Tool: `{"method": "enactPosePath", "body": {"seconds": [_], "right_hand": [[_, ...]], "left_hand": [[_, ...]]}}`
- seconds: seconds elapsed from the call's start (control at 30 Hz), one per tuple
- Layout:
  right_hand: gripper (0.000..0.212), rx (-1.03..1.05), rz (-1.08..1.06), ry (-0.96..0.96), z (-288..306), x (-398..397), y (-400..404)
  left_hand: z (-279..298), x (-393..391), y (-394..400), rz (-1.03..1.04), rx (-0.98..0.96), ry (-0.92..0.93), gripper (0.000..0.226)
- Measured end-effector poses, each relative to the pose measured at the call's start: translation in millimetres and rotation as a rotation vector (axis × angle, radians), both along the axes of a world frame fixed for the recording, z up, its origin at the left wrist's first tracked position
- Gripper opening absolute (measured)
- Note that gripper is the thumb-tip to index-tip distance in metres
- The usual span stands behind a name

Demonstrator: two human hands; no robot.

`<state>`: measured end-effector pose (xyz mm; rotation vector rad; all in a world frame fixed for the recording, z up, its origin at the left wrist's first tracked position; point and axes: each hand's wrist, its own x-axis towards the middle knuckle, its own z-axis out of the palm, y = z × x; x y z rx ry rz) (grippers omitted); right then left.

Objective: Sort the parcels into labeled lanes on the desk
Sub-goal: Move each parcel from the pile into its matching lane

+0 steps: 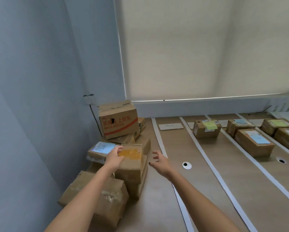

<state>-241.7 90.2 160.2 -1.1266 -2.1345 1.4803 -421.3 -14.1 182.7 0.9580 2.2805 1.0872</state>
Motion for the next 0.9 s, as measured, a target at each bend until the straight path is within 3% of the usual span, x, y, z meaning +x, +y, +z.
{"method": "enactPosePath", "body": {"seconds": [0.23, 0.47, 0.67, 0.9], "right_hand": [[0.060, -0.134, 0.011, -0.040, -23.7, -57.0, -13.4], [0.066, -0.145, 0.004, -0.052, -36.2, -75.6, -11.8], [0.059, 0.037, -0.065, -0.048, -29.4, -54.8, 6.2], [0.048, 0.074, -0.184, 0.069, -7.5, 25.6, 51.0]], "left_hand": [[-44.6, -40.1, -4.3, -0.037, -0.163, -0.070, 0.048], [-69.9, -44.2, 7.4, -0.046, -0.156, -0.231, 0.033], [-54.5, -21.2, 29.8, -0.071, -0.145, -0.233, 0.033], [-25.4, 53.0, 78.9, -0.037, -0.021, -0.235, 0.037]]}}
